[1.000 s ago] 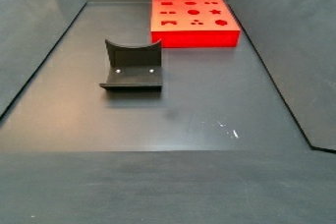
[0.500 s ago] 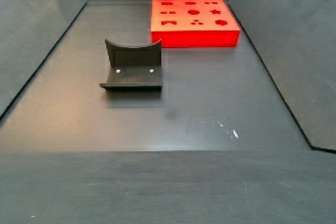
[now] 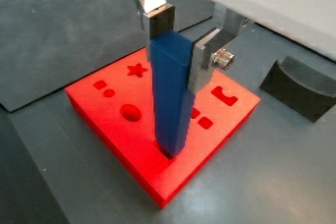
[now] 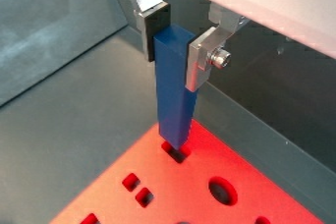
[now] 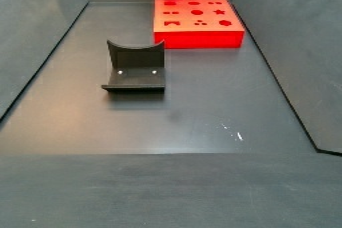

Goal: Insert the rectangle object.

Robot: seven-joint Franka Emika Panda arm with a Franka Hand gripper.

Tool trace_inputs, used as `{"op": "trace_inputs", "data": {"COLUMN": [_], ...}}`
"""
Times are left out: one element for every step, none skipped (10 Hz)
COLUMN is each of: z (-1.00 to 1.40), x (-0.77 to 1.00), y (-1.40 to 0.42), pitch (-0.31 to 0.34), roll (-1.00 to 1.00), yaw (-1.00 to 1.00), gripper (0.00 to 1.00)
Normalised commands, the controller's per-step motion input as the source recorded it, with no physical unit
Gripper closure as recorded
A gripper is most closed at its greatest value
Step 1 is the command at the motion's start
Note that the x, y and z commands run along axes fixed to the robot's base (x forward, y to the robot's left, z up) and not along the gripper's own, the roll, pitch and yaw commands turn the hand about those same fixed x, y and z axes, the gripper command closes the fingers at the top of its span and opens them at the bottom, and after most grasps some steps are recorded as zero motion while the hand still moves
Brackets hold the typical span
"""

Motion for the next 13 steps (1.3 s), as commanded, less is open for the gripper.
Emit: {"op": "trace_inputs", "data": {"z": [-0.25,-0.29,-0.26,-0.12,-0.08,-0.06,-0.09,-0.09,-0.06,-0.07,-0.09,-0.09,-0.01], "x": [-0.18,-0.15,-0.05,0.0,0.11,0.3,0.39,0.33,0.12,0.0,0.0,-0.06,-0.14], "y": [0.02,0.09,0.11,0.0,0.0,-0.01,-0.02,0.0,-0.01,-0.03,-0.03,-0.03,-0.09], "pitch": [-0.053,-0.044,-0.02,0.0,0.0,0.0,0.0,0.0,0.0,0.0,0.0,-0.003,-0.001], "roll": [0.05,0.06,0.07,0.01,0.0,0.0,0.0,0.0,0.01,0.0,0.0,0.0,0.01], "yaw": [-0.09,-0.12,-0.18,-0.11,-0.02,0.0,0.0,0.0,0.0,0.0,0.0,0.0,0.0], "gripper": [1.0,1.0,1.0,1.0,1.0,1.0,1.0,1.0,1.0,1.0,1.0,1.0,1.0]}}
